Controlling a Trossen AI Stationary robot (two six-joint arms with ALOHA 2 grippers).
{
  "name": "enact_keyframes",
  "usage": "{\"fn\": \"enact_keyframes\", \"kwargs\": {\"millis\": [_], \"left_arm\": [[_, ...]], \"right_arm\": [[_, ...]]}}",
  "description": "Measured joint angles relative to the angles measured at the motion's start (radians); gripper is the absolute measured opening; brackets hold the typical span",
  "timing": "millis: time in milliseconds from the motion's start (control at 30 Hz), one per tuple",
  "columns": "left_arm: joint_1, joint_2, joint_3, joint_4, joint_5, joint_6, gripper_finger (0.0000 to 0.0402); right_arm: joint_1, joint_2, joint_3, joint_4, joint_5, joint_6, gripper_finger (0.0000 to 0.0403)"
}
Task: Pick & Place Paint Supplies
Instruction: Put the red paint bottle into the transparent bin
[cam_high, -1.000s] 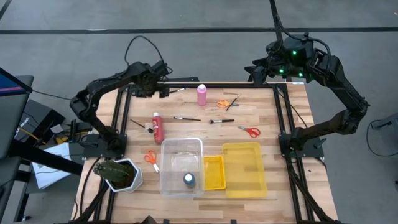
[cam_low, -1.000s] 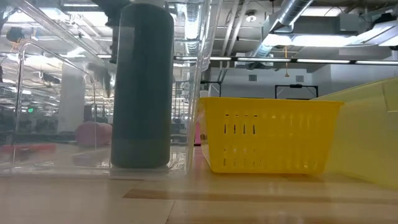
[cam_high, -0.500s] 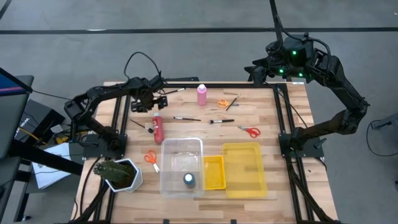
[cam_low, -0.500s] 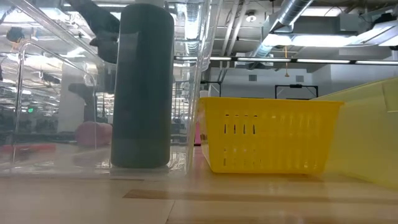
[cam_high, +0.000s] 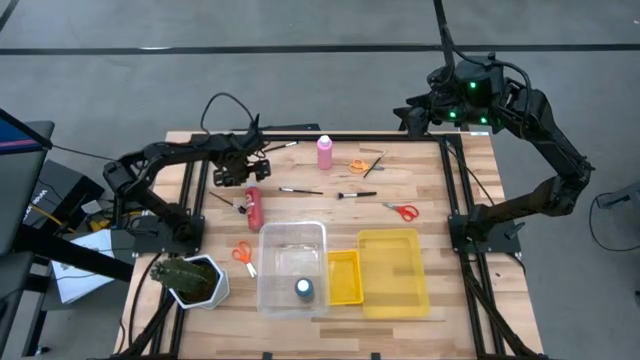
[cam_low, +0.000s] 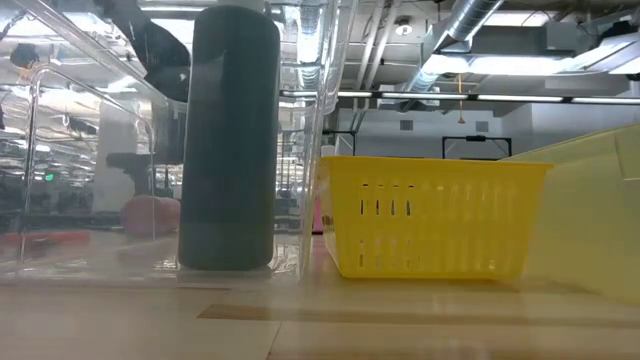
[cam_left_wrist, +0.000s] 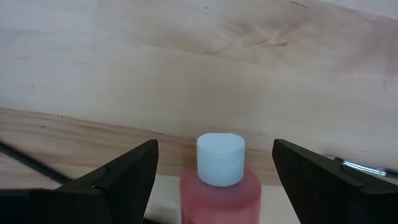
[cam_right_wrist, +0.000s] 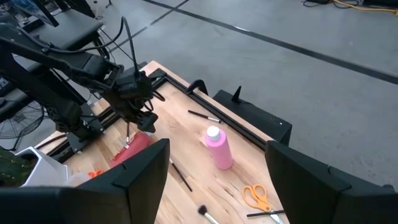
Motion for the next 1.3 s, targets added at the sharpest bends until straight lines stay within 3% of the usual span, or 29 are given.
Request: {"fn": "enact_keyframes", "kwargs": {"millis": [600,1100,1300], "left_arm": [[0.0,0.0,-0.031,0.058,-0.01,-0.013,0.0299],[-0.007,0.073,-0.031,0.041,-0.007,0.003,0.0246],[-0.007,0.073,-0.031,0.065,-0.016,0.002,0.02]], "right_arm": [[0.0,0.0,0.0,-0.012,0.0,-0.007,0.026],[0.0,0.0,0.0,-0.014,0.0,-0.008,0.026],[0.0,0.0,0.0,-0.015,0.0,-0.008,0.026]]}}
